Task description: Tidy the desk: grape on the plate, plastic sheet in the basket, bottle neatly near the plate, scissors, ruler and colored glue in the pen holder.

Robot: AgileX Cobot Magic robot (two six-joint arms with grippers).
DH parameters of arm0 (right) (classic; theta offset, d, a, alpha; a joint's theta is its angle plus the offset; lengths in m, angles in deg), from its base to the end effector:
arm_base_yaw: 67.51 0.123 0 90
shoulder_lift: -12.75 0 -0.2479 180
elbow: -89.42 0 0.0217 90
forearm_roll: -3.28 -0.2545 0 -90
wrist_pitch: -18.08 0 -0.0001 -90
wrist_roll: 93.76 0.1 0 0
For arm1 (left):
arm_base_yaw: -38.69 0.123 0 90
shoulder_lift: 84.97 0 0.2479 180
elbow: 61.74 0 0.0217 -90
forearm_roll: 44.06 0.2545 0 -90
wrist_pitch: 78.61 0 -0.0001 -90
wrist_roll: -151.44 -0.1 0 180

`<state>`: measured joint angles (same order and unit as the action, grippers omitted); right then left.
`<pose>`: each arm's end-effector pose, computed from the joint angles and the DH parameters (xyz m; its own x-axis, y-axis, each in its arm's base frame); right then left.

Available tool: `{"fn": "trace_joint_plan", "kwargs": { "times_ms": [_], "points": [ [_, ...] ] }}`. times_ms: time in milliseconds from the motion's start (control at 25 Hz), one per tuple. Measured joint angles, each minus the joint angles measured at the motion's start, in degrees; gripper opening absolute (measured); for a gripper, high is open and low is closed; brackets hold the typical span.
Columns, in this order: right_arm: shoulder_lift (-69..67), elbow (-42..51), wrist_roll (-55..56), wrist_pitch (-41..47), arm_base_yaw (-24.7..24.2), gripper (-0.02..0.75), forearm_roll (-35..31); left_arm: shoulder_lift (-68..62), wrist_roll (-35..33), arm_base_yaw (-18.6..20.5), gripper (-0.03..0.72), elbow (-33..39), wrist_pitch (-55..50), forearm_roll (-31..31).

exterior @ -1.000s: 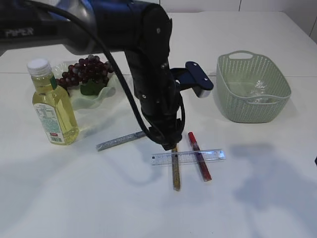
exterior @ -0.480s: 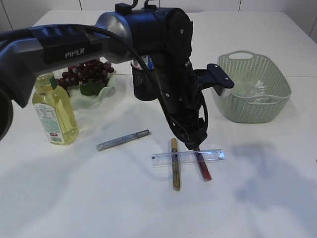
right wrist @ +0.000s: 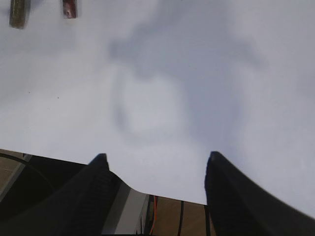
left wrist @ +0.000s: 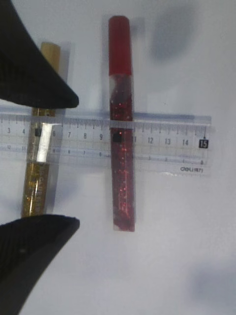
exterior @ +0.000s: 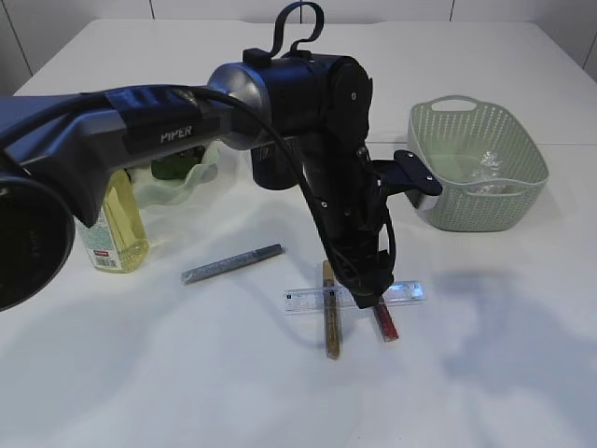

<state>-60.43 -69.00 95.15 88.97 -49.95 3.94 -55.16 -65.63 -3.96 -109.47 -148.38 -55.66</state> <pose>0.1990 0.0618 0.2639 -0.9583 -0.1447 -0.2466 -0.1561 0.9874 0.0270 0.3418 -0.3405 0.1153 -0.2373 0.9460 -0.2207 0.9711 0.2251 -0.0793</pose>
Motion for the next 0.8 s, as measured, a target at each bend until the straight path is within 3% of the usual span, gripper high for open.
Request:
{"fn": "trace_joint_plan", "kwargs": {
  "times_ms": [800],
  "points": [
    [0.1, 0.0, -0.4, 0.0, 0.0, 0.477, 0.4, -3.4, -0.4, -0.4, 0.5, -0.1, 3.6, 5.1]
  ]
}}
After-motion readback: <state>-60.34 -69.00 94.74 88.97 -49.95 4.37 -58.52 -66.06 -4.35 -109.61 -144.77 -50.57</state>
